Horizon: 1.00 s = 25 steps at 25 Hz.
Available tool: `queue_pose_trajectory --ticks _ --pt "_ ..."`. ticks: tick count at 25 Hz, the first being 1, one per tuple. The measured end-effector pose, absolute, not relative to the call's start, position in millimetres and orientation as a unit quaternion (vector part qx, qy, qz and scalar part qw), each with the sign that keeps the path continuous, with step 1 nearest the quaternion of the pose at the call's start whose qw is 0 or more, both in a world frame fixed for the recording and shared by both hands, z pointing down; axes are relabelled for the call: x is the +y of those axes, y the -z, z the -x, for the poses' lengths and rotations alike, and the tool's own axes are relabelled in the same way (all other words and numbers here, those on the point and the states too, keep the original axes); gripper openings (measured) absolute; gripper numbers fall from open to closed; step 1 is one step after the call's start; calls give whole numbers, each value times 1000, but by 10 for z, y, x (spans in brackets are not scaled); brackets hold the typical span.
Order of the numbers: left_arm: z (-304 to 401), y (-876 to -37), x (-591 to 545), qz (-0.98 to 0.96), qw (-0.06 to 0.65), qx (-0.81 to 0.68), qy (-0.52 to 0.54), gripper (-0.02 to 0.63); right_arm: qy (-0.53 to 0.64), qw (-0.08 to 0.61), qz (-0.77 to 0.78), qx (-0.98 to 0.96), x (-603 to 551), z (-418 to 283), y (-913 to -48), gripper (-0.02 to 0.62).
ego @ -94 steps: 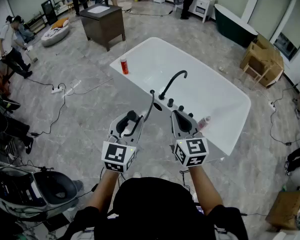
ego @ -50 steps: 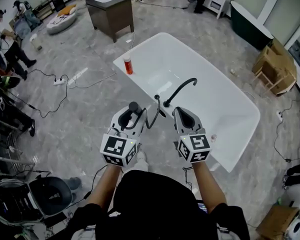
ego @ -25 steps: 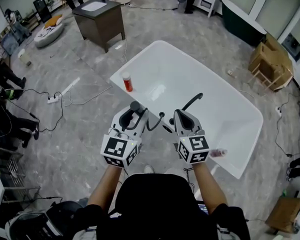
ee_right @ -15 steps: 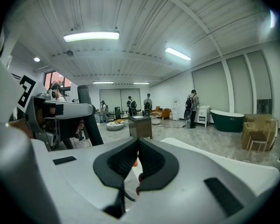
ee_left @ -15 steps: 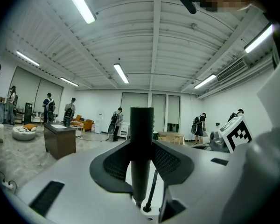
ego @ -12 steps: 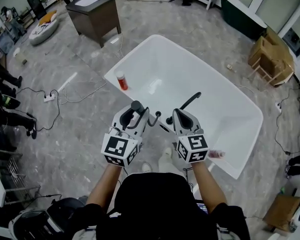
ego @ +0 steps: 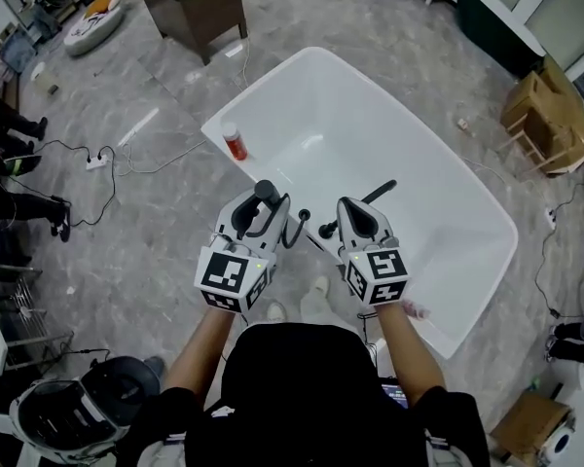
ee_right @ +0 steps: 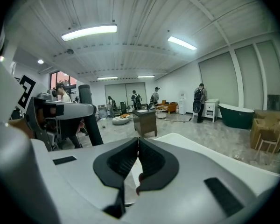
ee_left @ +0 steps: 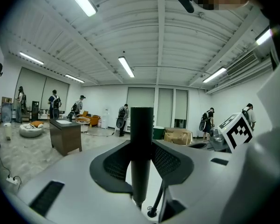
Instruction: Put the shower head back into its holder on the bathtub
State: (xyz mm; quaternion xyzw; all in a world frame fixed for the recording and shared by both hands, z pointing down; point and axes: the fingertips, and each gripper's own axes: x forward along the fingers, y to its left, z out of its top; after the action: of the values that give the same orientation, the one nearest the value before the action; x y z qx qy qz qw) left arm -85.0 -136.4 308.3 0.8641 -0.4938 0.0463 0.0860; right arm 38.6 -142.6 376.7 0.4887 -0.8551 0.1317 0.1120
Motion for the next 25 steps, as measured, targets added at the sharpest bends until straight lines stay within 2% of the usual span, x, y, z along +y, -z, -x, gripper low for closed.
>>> queue_pose_trajectory --ticks 9,25 --pt "575 -3087 -1620 -861 82 -499 -53 147 -146 117 -472 -862 -1682 -555 -3891 21" --pt "428 -4271 -1943 -840 171 -504 -103 147 -204 158 -460 -850 -1951 -648 -4699 21"
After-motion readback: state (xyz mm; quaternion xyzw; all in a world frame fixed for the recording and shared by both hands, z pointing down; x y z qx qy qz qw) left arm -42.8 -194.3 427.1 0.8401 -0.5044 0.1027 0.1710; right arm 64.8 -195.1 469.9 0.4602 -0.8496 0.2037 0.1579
